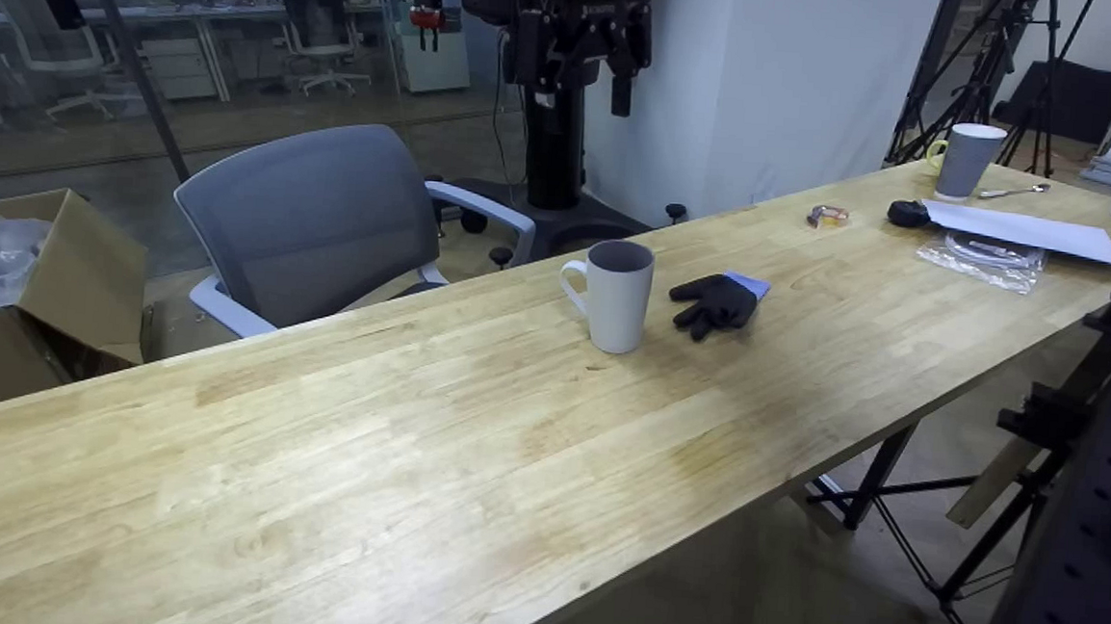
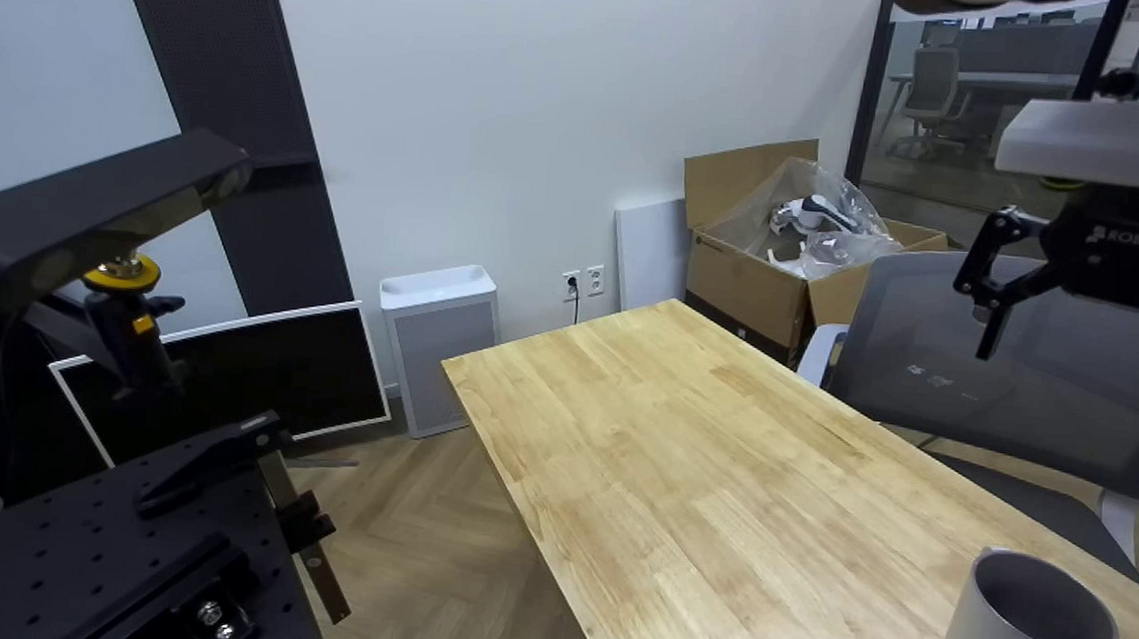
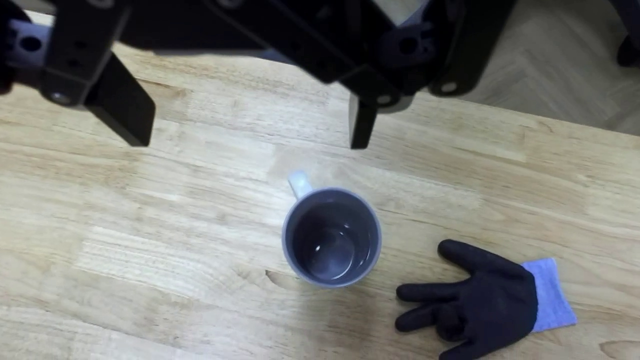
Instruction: Pick the cup and move it slightly to the left
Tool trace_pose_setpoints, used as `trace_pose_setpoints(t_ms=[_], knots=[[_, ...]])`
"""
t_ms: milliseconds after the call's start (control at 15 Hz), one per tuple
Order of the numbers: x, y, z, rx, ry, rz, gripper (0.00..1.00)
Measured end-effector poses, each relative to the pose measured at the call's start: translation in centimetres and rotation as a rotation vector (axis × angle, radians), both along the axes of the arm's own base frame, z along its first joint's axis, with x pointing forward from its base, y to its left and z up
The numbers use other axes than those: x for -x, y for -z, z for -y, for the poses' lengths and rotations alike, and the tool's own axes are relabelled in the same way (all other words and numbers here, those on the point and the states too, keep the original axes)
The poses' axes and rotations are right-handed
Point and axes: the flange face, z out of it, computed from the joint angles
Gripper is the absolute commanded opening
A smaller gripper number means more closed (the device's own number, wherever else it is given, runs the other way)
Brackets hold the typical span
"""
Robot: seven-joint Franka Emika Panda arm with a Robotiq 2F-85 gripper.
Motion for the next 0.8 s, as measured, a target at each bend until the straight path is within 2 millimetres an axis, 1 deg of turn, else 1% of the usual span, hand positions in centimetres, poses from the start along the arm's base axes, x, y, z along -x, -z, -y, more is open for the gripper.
trace_pose_setpoints(t_ms=[333, 467, 800], knots=[[2.1, 2.2, 0.7, -0.005, 0.02, -0.027, 1.0], [2.5, 2.5, 0.9, -0.007, 0.025, -0.034, 1.0], [2.5, 2.5, 0.9, -0.008, 0.025, -0.034, 1.0]])
